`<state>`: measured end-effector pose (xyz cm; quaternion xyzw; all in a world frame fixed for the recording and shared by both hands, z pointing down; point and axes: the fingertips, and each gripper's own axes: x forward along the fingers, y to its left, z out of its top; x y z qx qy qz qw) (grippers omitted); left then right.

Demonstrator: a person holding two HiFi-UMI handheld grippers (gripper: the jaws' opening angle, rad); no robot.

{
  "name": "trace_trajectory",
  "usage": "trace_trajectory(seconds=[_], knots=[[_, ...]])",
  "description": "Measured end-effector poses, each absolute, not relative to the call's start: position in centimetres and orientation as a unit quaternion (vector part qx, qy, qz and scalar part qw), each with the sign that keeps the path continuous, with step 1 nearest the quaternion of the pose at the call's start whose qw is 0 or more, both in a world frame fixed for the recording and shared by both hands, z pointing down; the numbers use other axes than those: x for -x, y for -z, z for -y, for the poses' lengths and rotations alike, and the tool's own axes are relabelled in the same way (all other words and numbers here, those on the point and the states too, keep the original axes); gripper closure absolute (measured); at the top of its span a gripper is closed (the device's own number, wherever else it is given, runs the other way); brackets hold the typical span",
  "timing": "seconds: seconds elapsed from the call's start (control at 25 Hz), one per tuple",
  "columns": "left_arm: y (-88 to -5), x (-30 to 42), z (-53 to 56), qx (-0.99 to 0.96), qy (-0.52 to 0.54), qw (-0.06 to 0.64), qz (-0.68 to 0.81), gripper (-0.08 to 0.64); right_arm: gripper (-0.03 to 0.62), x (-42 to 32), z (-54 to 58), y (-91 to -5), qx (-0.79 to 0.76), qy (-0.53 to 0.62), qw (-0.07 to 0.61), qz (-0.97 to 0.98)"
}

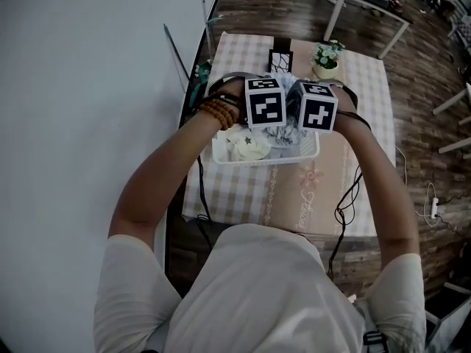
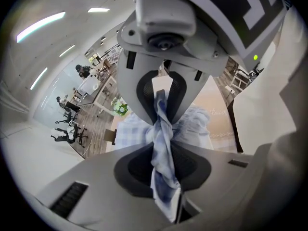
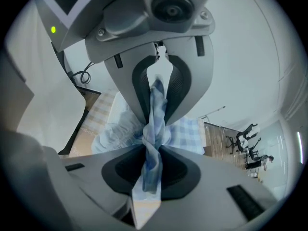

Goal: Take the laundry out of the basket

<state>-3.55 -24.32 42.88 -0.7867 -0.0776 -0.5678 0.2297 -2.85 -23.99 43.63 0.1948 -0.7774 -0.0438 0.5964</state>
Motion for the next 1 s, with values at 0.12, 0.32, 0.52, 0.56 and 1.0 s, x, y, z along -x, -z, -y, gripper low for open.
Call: trace_trajectory(seconds=[0.12,0.32,0.52,0.56,1.0], knots=[[-42.7,0.5,22.9,0.787,0.558,0.244,0.095,0.456,0.499,-0.2,22.6,-43.5,-0.215,0.03,0.602,0.769],[-42.2,-5.9,19.4,0.793,0.533,0.267,0.128,0.456,0.499,-6.6,19.0,-42.9,-0.254,0.0,0.609,0.751],[-42.5,-14.4,13.0,0.788,0.499,0.304,0.193,0.456,0.499,-15.0,12.5,-43.2,-0.312,-0.055,0.619,0.719],[-42.7,-16.0,11.6,0.787,0.491,0.31,0.207,0.456,0.499,-16.6,11.0,-43.3,-0.322,-0.067,0.621,0.711],[-44.0,-27.6,-1.2,0.769,0.432,0.356,0.31,0.456,0.499,-28.1,-1.9,-44.6,-0.4,-0.15,0.624,0.654]])
